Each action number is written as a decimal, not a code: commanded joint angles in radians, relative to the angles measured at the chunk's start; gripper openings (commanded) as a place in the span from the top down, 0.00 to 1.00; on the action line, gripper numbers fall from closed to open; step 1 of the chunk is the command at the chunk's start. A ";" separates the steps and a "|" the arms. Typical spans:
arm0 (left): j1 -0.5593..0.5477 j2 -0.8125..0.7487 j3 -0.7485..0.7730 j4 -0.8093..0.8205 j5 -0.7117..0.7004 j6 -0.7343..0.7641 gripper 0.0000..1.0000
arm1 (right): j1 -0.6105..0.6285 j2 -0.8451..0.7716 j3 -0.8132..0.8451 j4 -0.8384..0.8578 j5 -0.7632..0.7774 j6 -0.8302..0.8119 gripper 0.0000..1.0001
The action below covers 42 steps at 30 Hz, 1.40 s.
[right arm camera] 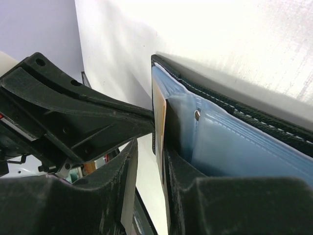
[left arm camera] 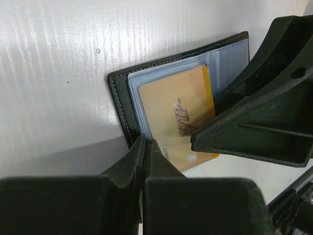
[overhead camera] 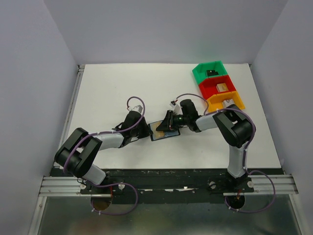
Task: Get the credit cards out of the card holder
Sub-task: Remove the credit card from the card holder.
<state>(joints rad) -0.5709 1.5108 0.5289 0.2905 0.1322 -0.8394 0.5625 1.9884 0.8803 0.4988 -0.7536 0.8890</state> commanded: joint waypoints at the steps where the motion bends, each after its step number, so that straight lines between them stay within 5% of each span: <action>1: -0.018 0.028 0.000 -0.034 0.034 -0.006 0.92 | 0.010 -0.005 0.014 -0.084 -0.007 -0.062 0.66; 10: -0.017 0.035 -0.012 -0.044 0.015 -0.012 0.89 | 0.008 -0.063 0.009 -0.203 0.023 -0.142 0.67; 17: -0.014 0.045 -0.024 -0.043 0.007 -0.017 1.00 | 0.005 -0.085 -0.004 -0.206 0.023 -0.147 0.68; 42: -0.003 0.063 -0.049 -0.044 -0.008 -0.032 1.00 | -0.036 -0.160 -0.040 -0.224 0.022 -0.156 0.70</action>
<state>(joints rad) -0.5762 1.5318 0.5171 0.3355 0.1406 -0.8837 0.5369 1.8713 0.8558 0.2878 -0.7345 0.7467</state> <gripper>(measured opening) 0.024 0.306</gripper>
